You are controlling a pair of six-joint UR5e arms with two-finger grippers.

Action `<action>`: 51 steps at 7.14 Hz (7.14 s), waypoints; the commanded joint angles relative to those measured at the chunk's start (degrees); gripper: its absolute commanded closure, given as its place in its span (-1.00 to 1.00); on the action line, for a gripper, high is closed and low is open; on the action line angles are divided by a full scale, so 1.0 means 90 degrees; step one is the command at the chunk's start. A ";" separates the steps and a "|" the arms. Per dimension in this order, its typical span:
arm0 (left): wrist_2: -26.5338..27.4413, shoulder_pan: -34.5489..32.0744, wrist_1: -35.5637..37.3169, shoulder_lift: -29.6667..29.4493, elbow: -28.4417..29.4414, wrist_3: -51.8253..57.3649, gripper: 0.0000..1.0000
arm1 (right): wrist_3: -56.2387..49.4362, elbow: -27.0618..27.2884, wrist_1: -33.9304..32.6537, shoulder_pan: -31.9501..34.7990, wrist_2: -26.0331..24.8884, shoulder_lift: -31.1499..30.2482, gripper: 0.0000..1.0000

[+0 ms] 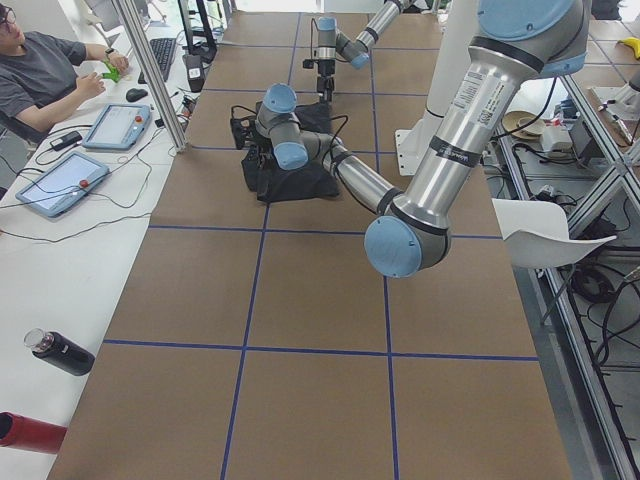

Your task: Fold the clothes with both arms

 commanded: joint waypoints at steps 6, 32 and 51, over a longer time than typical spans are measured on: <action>0.0047 0.0015 0.0000 0.0008 0.0010 -0.0024 -1.00 | 0.0049 -0.0004 -0.0017 -0.0056 0.0010 0.0010 -0.53; 0.1277 0.2720 -0.2383 0.2060 -0.0510 -0.1840 -0.98 | 0.0342 0.1832 -0.0017 0.0149 0.1261 0.0019 -1.00; 0.0965 0.1258 -0.2168 -0.0339 0.1966 -0.1334 1.00 | 0.0342 0.1715 0.0051 0.0295 0.1319 0.0000 -1.00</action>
